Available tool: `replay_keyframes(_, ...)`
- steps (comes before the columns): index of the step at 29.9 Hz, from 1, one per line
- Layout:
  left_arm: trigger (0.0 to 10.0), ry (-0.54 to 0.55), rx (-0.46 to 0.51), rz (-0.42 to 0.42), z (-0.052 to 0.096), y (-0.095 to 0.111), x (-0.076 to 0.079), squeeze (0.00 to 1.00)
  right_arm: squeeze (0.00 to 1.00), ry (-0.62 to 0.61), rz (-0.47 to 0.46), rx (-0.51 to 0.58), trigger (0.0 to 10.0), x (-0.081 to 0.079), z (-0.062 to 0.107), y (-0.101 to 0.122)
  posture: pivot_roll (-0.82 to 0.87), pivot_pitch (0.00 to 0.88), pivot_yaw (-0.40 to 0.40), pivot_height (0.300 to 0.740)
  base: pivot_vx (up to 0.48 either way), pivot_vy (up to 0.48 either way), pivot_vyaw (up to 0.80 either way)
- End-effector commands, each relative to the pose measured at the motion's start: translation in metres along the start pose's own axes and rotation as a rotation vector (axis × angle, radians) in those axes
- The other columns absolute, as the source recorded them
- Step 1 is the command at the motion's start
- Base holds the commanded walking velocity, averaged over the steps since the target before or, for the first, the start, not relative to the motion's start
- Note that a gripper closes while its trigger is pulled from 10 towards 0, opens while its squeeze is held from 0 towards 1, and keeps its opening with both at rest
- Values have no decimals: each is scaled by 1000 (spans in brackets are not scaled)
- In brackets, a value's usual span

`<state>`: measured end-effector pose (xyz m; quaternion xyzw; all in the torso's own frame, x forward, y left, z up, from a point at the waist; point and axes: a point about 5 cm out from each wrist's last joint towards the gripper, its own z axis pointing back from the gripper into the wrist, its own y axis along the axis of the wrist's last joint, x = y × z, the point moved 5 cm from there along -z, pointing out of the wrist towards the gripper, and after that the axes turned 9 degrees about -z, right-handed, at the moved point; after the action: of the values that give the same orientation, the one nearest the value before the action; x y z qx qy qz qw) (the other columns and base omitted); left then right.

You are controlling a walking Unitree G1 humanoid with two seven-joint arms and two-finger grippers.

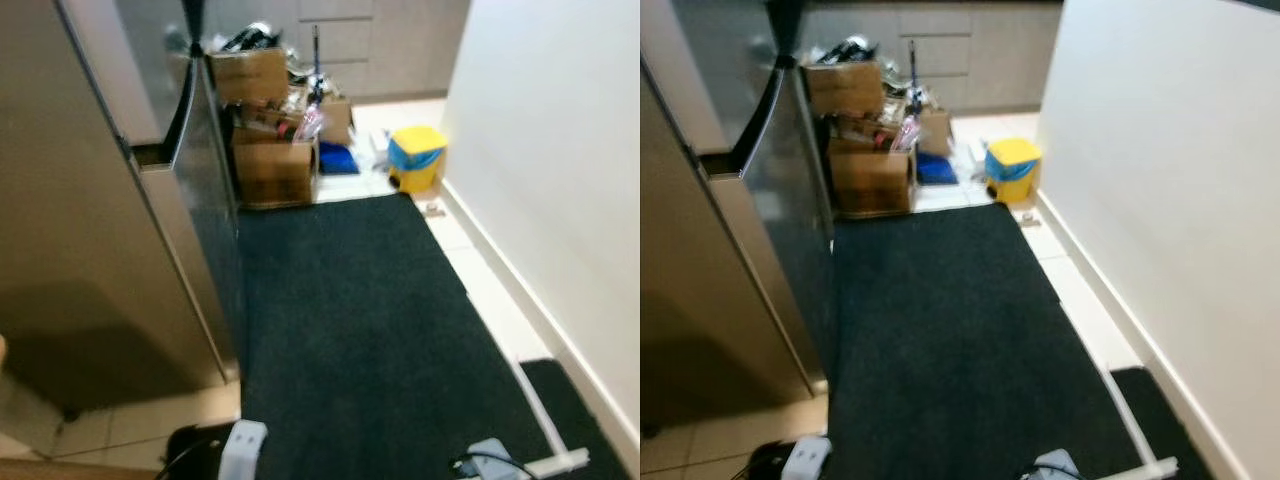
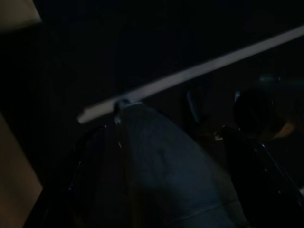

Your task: Restocking fridge

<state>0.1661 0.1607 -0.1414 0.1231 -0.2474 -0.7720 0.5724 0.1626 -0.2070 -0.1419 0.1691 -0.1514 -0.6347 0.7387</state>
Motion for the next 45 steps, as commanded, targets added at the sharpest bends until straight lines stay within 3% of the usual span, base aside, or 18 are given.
replay_keyframes(1, 10000, -15, -45, 8, 1, -14, 5, 0, 0, -14, 3, -2, 10000, 7, 2, -1, -37, 54, -38, 740, 0, -450, 769)
replay_keyframes(6, 10000, -7, -40, 8, 1, -11, 4, 0, 0, -7, 10, -5, 10000, 7, 2, -1, -39, 56, -37, 740, 0, -367, 769)
replay_keyframes(41, 10000, 3, -41, 14, 0, -12, 5, 0, 0, -13, 42, -20, 10000, 10, 3, -5, -45, 61, -41, 740, 0, 0, 770)
replay_keyframes(45, 10000, -8, -39, 11, 0, -11, 6, 0, 0, -23, 47, -16, 10000, 11, 3, -4, -45, 61, -43, 740, 0, -448, 0)
